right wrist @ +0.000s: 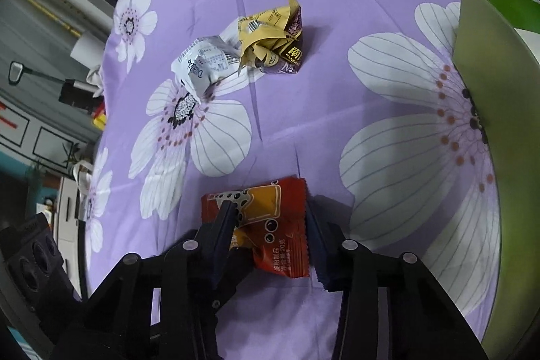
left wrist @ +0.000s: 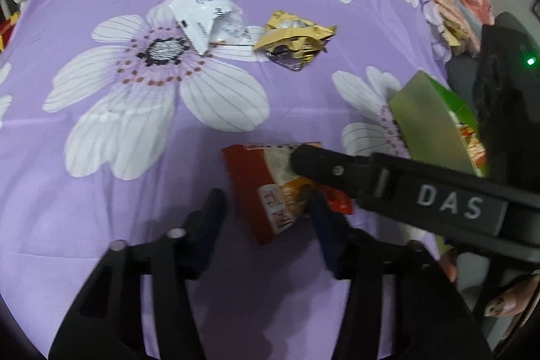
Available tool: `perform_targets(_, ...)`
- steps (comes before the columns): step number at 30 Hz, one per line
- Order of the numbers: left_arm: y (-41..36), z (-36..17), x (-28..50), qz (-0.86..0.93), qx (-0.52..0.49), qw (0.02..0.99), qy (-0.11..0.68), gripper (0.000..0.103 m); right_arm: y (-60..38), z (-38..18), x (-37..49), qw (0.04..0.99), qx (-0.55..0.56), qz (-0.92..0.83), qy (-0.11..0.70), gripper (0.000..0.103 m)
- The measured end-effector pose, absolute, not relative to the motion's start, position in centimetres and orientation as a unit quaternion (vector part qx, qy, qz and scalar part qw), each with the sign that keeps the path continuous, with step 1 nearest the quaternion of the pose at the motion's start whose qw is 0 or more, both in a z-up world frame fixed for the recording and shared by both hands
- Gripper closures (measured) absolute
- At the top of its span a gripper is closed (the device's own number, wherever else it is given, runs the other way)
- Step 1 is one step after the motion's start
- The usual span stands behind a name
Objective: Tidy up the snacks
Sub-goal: 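Grasp the red snack pack with the right gripper and lift, then carry the red pack into the white box and open the right gripper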
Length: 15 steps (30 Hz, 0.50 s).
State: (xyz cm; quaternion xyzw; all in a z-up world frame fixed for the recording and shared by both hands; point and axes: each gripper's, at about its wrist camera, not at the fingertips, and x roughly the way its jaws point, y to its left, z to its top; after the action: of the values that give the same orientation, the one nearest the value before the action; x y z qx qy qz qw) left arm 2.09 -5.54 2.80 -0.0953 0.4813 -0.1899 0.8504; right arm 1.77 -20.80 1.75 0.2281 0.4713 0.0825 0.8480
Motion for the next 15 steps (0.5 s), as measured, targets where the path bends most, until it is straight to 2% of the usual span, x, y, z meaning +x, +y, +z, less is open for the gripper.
perform_targets(6, -5.7, 3.3, 1.8, -0.184, -0.105, 0.856, 0.472, 0.063, -21.0, 2.3, 0.9, 0.848, 0.232, 0.086, 0.468, 0.061)
perform_targets(15, -8.1, 8.4, 0.6, -0.211, -0.086, 0.884, 0.409, 0.063, -22.2, 8.2, -2.2, 0.898, 0.200, 0.066, 0.386, 0.061)
